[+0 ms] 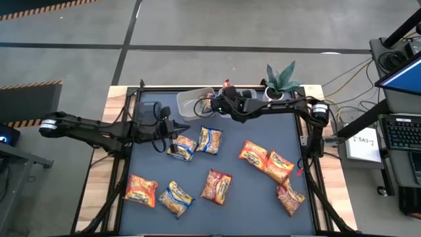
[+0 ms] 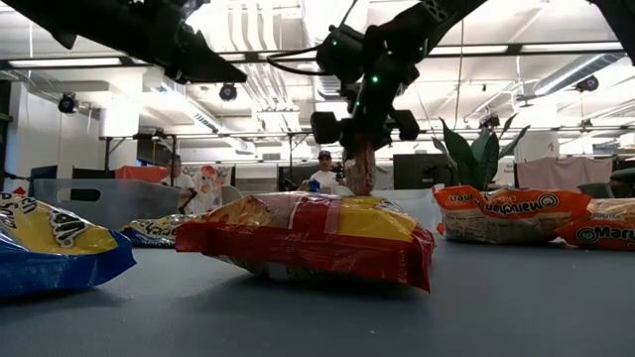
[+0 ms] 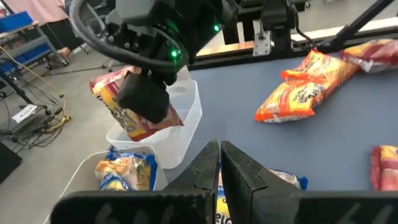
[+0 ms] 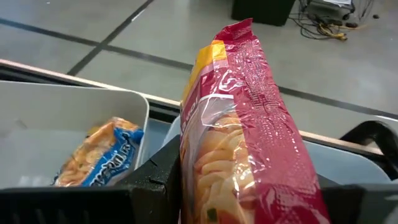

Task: Sort Maruchan noodles
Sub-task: Put the red noodle pack into the transparent bin

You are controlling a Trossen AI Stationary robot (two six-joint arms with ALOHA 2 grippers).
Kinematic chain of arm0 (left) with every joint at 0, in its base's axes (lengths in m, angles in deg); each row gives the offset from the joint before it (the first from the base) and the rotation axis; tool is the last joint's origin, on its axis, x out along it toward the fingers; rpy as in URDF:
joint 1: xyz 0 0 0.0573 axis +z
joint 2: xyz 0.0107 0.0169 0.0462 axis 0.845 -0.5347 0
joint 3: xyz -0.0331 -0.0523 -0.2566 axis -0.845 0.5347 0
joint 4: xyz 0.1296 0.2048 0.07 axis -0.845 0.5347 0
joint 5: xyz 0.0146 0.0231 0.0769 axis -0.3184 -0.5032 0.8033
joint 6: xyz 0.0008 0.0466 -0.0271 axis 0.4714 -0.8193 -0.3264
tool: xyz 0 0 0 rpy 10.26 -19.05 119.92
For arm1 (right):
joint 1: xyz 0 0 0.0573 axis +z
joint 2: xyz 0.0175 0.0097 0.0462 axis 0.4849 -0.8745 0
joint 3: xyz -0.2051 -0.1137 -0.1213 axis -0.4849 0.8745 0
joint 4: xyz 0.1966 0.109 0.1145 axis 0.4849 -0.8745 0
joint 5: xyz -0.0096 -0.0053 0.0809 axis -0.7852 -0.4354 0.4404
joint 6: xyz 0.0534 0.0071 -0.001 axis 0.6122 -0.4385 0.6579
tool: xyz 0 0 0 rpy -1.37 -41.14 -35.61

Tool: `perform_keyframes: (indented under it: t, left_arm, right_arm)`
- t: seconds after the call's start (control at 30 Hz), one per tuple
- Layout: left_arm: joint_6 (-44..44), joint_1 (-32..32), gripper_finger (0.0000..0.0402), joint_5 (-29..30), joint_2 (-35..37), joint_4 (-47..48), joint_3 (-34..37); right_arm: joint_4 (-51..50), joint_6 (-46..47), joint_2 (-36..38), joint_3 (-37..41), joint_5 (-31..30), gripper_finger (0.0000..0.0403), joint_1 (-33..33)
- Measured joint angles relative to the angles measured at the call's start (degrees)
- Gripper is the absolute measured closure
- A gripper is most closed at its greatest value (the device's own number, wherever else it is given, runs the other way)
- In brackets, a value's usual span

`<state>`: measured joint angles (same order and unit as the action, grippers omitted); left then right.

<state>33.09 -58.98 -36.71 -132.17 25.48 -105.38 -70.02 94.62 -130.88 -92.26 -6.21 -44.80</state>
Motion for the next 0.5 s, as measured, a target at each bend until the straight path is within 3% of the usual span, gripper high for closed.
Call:
perform_keyframes:
  t: [0.5]
  left_arm:
    - [1.99, 0.0, 0.0402, 0.0, -0.95, -0.2, 0.0]
  right_arm:
    - [2.02, 4.9, -4.06, 0.12, -2.12, 0.0276, 0.0]
